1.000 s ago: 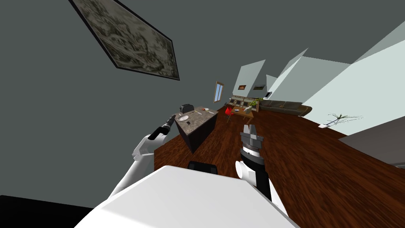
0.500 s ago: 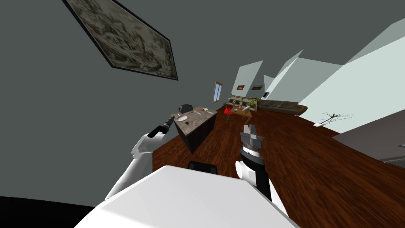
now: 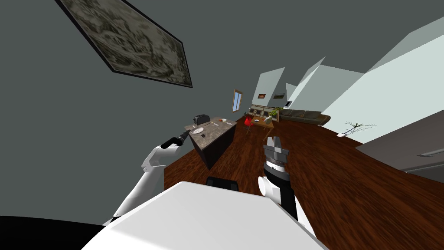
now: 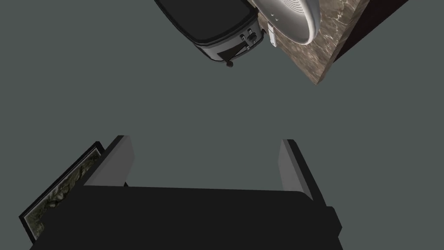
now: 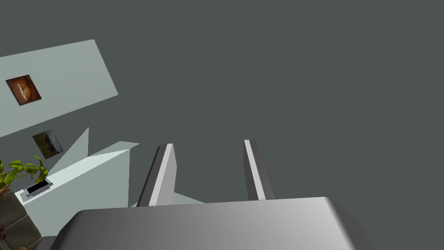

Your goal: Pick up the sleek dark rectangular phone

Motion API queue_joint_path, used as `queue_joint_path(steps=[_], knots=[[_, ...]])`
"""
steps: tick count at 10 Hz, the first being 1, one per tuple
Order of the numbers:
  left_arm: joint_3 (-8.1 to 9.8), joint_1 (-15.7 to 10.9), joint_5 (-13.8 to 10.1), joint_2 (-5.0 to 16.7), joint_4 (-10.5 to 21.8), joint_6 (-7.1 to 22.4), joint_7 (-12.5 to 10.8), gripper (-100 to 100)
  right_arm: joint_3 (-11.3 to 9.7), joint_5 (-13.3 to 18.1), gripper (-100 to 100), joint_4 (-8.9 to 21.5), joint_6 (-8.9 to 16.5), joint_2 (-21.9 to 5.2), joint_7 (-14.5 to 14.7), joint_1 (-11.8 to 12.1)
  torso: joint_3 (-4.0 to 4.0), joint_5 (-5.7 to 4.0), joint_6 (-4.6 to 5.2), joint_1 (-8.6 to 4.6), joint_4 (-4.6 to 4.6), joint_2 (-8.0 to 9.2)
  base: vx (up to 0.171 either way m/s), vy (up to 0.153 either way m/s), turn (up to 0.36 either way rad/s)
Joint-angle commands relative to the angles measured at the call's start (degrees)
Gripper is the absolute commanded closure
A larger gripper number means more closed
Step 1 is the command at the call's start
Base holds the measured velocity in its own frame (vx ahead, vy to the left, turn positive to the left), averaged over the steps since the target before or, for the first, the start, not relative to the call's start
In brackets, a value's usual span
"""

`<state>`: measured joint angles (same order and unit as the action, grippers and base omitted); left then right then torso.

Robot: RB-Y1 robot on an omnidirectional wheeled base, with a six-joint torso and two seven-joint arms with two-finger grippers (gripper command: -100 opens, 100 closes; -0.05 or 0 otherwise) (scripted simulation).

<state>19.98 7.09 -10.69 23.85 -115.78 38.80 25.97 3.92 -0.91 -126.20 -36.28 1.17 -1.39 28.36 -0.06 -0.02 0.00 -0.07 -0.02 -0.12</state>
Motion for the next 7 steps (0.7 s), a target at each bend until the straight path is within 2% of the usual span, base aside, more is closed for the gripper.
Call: queue_joint_path(steps=[1,2,3,5,6,7], knots=[[0.45,-0.7,-0.5,0.4,0.9,2.9,0.8,-100,0.0,0.0,0,0.0,0.0,0.0,0.0,0.0,0.00,0.00,0.00,0.00,0.00,0.00,0.036,-0.024,-0.038],[0.45,-0.7,-0.5,0.4,0.9,3.8,0.8,-100,0.0,0.0,0,0.0,0.0,0.0,0.0,0.0,-0.01,0.00,-0.02,-0.01,-0.01,-0.02,0.017,-0.017,0.018],[1.42,-1.3,-1.6,1.2,2.2,5.7,2.2,-100,0.0,0.0,0,0.0,0.0,0.0,0.0,0.0,0.01,0.00,-0.03,0.02,0.00,0.03,0.047,-0.029,-0.091],[1.42,-1.3,-1.6,1.2,2.2,8.0,2.2,-100,0.0,0.0,0,0.0,0.0,0.0,0.0,0.0,-0.04,0.00,-0.02,-0.01,-0.02,-0.06,0.034,-0.018,-0.019],[2.35,-1.8,-2.8,2.0,3.6,10.1,3.5,-100,0.0,0.0,0,0.0,0.0,0.0,0.0,0.0,0.00,0.00,-0.03,0.02,0.00,0.00,0.043,-0.037,-0.104],[2.35,-1.8,-2.8,2.0,3.6,11.6,3.5,-100,0.0,0.0,0,0.0,0.0,0.0,0.0,0.0,-0.03,-0.01,0.01,-0.04,-0.01,-0.05,0.051,-0.032,-0.049]])
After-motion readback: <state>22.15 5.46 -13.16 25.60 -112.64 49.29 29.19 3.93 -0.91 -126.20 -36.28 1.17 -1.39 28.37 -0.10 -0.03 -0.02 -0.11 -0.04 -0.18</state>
